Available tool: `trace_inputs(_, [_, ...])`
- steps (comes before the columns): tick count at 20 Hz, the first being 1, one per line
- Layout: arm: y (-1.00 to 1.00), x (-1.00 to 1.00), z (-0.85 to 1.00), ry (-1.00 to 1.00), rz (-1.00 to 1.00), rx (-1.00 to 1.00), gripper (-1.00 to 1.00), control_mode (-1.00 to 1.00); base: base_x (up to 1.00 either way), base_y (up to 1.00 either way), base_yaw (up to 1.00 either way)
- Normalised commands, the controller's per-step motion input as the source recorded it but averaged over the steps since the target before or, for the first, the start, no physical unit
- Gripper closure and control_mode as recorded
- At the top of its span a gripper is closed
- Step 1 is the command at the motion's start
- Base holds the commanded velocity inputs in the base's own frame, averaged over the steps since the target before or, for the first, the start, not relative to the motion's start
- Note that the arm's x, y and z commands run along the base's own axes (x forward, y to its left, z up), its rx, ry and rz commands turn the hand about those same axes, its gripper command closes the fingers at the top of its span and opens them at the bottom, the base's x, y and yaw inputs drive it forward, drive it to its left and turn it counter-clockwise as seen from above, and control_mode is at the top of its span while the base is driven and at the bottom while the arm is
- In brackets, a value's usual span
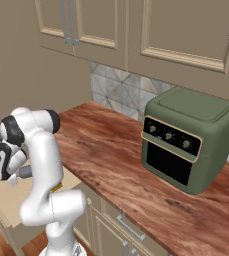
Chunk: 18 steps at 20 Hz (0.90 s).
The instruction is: Restock the sink supplies by placing the sponge and soap dispenser on the counter and next to the sink. Make sure the soap dispenser is upright.
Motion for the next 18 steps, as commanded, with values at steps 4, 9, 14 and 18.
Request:
trace_inputs(4, [0.12,0.01,-0.23,0.00,-0.02,-0.01,-1.00,-1.00,0.00,0.00,0.00])
trace_inputs(9, [0.19,0.01,-0.19,0.00,-0.03,-0.02,-1.00,-1.00,0.00,0.00,0.00])
trace_inputs(14, [0.20,0.01,-0.24,0.00,-0.05,-0.02,-1.00,-1.00,0.00,0.00,0.00])
trace_inputs(18, [0.18,0.03,-0.24,0.00,-0.05,-0.02,-1.00,-1.00,0.00,0.00,0.00])
